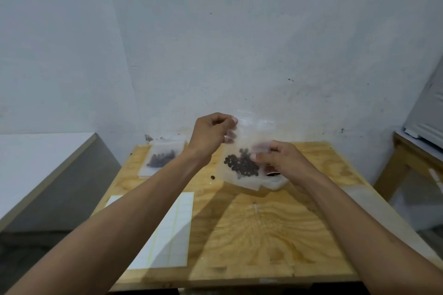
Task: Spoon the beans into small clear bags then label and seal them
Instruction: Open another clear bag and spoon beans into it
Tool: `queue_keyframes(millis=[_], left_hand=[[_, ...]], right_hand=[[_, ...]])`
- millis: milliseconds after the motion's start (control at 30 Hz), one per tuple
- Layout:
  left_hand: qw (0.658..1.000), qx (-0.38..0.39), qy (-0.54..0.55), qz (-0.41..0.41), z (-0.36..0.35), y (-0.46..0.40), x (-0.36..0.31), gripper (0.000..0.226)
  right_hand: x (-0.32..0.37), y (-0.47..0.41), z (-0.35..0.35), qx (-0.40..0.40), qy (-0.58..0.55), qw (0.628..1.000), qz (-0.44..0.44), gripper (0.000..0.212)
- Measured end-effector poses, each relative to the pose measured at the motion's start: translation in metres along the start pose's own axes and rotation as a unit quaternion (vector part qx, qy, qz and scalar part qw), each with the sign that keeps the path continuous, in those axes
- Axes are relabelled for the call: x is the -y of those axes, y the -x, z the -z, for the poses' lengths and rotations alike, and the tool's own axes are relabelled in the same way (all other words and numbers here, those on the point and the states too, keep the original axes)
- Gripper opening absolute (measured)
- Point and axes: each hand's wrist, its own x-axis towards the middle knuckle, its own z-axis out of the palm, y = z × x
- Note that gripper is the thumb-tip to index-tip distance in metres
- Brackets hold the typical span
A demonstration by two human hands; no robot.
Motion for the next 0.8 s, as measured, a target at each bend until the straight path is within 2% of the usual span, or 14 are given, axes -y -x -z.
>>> queue_keyframes(millis=[100, 200, 467, 633, 800], left_hand=[[1.000, 0.016, -0.015, 0.003, -0.002, 0.004, 0.000, 0.009], [0.999, 0.033, -0.027, -0.008, -0.006, 0.009, 0.003, 0.010], [0.997, 0.050, -0.027, -0.046, -0.018, 0.017, 0.006, 0.012], [0.998, 0.043, -0.019, -0.042, -0.014, 0.020, 0.012, 0.014], [1.000, -0.009, 0.000, -0.018, -0.011, 0.018, 0.010, 0.013]], right_hand=[[0.011, -0.002, 0.003, -0.058, -0.072, 0.995, 0.022, 0.025], [0.021, -0.006, 0.012, -0.099, -0.054, 0.992, 0.055, 0.033], [0.030, -0.003, 0.009, -0.059, 0.050, 0.993, 0.084, 0.011], [0.029, -0.011, 0.002, -0.064, 0.130, 0.985, 0.092, 0.018], [0.031, -0.015, -0.005, -0.045, 0.139, 0.985, 0.095, 0.023]])
